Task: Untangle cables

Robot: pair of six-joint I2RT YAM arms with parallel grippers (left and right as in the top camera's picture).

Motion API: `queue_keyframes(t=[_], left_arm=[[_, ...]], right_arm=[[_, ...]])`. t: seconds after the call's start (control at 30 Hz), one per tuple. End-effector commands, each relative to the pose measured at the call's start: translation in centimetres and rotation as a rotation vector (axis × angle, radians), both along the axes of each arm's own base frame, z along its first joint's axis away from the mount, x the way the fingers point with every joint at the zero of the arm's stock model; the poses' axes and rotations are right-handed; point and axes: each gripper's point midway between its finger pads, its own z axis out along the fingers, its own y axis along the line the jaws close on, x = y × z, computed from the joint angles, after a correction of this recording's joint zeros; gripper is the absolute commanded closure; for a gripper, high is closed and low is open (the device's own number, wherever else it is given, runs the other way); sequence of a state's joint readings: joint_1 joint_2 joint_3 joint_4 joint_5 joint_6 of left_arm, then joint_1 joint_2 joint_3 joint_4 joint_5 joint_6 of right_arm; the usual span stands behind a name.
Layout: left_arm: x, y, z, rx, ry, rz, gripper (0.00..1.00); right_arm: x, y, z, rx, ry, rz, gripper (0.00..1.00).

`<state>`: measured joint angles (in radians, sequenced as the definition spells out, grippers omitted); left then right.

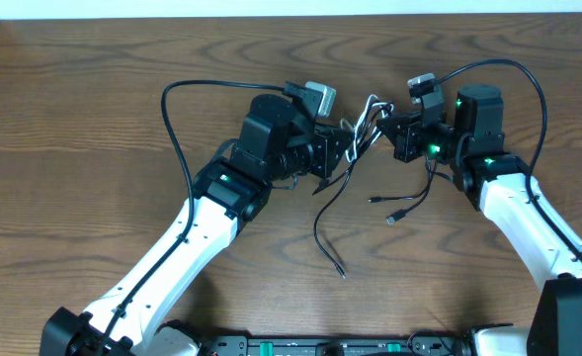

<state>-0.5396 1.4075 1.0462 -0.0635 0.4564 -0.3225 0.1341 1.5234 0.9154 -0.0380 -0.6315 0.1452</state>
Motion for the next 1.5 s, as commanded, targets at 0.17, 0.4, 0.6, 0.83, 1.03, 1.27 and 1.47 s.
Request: queue_keyframes(t=[0.17,0.4,0.6,0.83,1.03,1.27,1.47], left_arm=[[0.7,-0.3,2.2,-0.022,-0.066,0.005,0.73],[0.2,-1.3,2.8,-0.036,-0.093,-0.017,0.73],[1.3,-0.9,1.6,0.038,-0.113,0.088,0.75],[1.6,-0.6,1.6,0.043,-0.118,0.100,0.81],[1.7,-0.6,0.8,0.056,-0.100,0.098,0.81],[2.3,-1.1,-1.5,0.086,-0.061,0.095,0.81],[2.3,-1.0,0.2,0.056,-0.101,0.099,0.93]], right_arm=[[0.1,0.0,0.2,0.011,0.005,-0.002,0.99],[0.1,0.0,0.2,0.011,0.005,-0.002,0.99],[0.1,0.0,0.2,0.011,0.005,-0.002,0.99],[0.1,0.0,0.2,0.011,0.005,-0.002,0.99],[0.1,0.0,0.2,0.011,0.005,-0.002,0.99],[0.1,0.0,0.2,0.011,0.005,-0.002,0.99],[0.1,0.0,0.2,0.011,0.005,-0.002,0.99]])
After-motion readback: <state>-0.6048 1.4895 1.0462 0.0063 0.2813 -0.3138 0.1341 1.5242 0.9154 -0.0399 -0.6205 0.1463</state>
